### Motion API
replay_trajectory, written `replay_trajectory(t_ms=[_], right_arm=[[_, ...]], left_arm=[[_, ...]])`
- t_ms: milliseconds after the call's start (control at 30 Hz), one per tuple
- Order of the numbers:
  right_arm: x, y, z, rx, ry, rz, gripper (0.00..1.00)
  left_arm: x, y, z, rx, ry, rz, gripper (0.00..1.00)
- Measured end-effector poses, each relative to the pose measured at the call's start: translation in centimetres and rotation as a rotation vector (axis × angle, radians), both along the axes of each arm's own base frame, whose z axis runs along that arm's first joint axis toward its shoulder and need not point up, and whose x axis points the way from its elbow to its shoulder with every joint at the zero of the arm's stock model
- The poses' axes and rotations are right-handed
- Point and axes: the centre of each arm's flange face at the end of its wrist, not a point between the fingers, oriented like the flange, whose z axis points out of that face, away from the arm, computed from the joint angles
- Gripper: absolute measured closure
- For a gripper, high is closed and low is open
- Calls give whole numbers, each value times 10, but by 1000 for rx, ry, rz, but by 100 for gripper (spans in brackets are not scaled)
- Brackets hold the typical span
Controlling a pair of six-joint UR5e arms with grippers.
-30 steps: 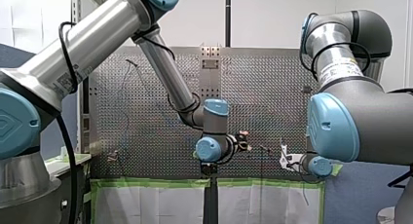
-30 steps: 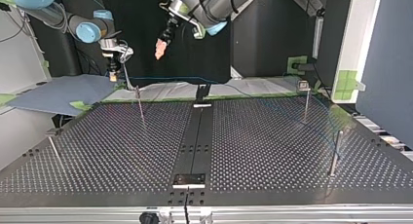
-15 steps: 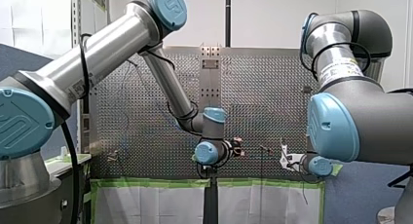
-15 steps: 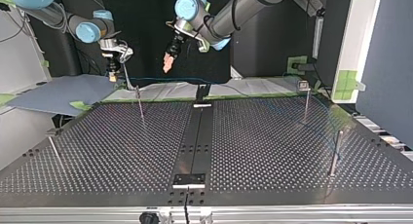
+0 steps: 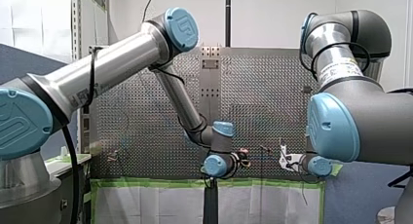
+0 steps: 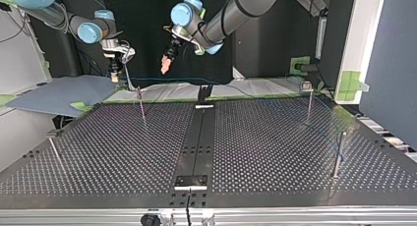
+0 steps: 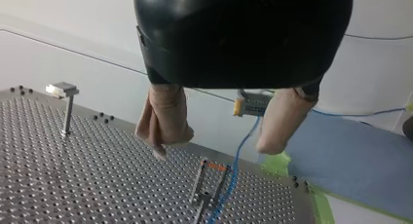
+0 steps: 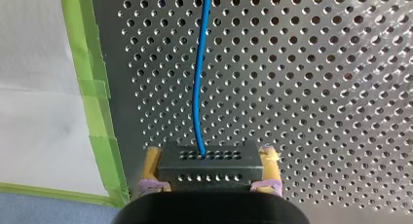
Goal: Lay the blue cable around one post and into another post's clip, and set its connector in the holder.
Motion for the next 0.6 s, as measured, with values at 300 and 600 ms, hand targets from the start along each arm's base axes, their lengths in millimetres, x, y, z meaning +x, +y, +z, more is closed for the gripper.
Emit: replay_trajectory(t_ms=[300, 600], right_arm=[[1, 0, 0, -2, 0, 2, 99], [0, -1, 1, -5, -4, 2, 99]], left_arm=[[12, -9, -28, 29, 21, 25, 0], [23, -18, -20, 27, -13, 48, 0]])
